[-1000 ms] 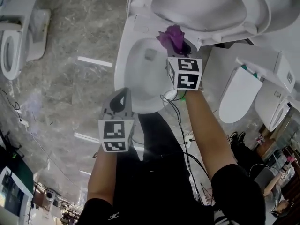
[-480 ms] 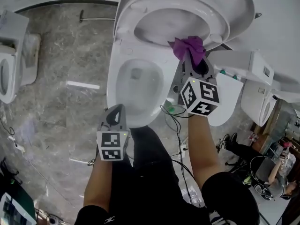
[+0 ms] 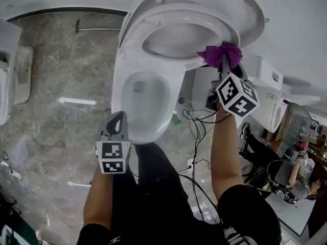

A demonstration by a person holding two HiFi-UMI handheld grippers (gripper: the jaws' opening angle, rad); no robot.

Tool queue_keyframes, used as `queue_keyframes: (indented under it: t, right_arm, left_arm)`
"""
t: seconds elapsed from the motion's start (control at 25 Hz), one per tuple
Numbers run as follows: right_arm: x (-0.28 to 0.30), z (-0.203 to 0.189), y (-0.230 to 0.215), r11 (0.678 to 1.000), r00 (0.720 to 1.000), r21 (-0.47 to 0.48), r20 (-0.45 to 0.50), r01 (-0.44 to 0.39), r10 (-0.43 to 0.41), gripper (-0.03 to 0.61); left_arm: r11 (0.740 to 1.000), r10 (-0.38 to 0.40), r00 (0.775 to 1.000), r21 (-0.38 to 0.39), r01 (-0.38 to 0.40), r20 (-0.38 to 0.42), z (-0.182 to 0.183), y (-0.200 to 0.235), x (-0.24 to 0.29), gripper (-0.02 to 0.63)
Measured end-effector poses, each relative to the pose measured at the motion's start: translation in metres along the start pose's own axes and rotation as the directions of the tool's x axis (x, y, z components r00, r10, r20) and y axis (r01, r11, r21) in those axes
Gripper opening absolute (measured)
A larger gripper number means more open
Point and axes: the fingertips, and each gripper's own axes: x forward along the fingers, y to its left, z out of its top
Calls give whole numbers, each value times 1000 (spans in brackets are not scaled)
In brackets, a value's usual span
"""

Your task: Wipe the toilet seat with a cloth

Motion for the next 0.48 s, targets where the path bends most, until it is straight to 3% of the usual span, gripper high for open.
queue_keyframes:
  t: [0.36, 0.48]
  right_arm:
    - [9, 27, 12, 994, 993, -24, 50, 110, -109, 95]
    - [6, 32, 16, 987, 988, -77, 71, 143, -138, 95]
  left_arm:
    - [1000, -11, 1000, 10, 12, -22, -8, 16, -5, 5]
    - [1000, -12, 1000, 15, 12, -28, -12, 23, -8, 5]
